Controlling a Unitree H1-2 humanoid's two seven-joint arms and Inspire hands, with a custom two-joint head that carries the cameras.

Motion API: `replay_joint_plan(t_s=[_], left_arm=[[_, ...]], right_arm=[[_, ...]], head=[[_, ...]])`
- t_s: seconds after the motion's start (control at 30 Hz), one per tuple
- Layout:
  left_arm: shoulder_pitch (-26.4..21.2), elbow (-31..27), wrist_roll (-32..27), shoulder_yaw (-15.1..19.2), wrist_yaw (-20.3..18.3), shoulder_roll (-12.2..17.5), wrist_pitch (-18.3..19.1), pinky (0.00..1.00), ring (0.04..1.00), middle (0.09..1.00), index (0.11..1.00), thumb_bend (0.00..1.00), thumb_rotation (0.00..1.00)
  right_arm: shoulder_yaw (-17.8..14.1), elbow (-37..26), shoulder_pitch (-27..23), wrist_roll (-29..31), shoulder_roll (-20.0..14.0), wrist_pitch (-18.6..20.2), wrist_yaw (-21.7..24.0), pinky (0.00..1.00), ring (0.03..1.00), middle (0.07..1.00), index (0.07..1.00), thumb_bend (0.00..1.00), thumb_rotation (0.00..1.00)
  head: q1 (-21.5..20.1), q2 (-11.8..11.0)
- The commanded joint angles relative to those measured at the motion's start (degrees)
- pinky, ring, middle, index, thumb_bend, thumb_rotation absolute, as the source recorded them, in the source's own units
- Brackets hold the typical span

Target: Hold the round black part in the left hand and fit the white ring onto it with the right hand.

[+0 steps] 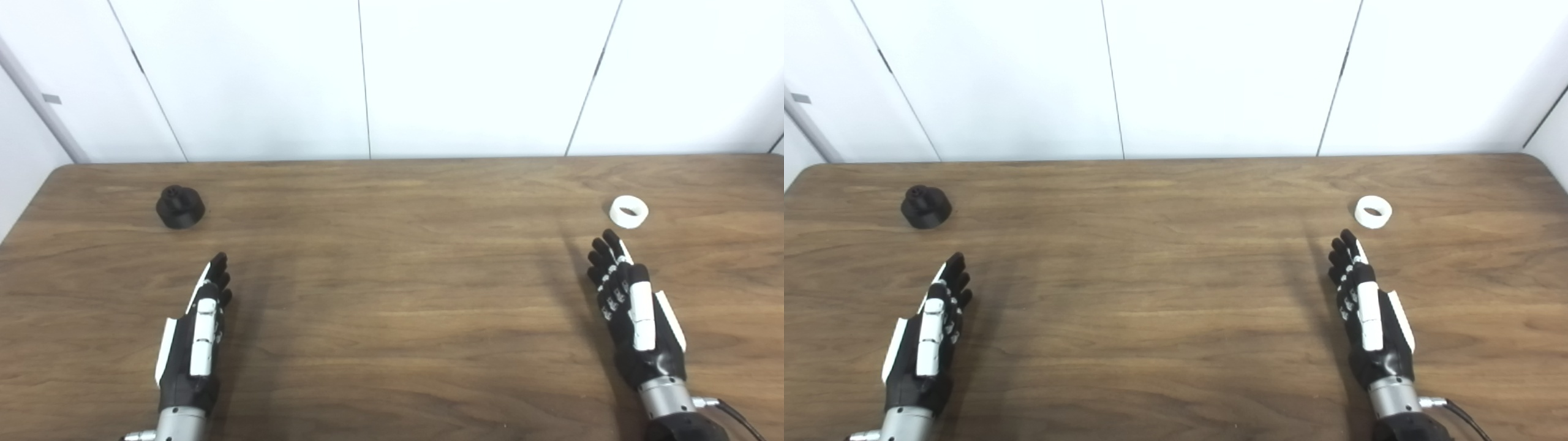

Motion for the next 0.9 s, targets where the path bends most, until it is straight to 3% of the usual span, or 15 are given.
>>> replay_joint_plan(t_s=[0.0, 0.47, 0.87], left_arm=[[1.52, -1.93, -0.01, -0.14, 0.08, 1.25, -1.35, 1.00, 1.000, 0.998, 0.974, 0.45, 0.97], [1.45, -1.89, 0.38, -0.29, 0.30, 1.02, -1.47, 1.00, 1.000, 0.995, 0.970, 0.46, 0.96], [1.57, -0.63, 3.16, -2.27, 1.87, -0.98, -3.15, 1.00, 0.999, 0.993, 0.970, 0.43, 0.96]], right_arm=[[0.00, -0.07, 0.95, 0.04, 0.16, -0.03, -0.33, 1.00, 0.980, 0.977, 0.972, 0.54, 1.00], [-0.03, 0.01, 0.98, 0.12, 0.03, -0.12, -0.20, 1.00, 0.970, 0.972, 0.975, 0.55, 1.00], [-1.27, 2.24, 0.92, 1.75, -1.81, -1.10, 1.01, 1.00, 0.965, 0.967, 0.975, 0.57, 1.00]], head=[[0.08, 0.11], [1.10, -0.33], [11.12, -3.67]])
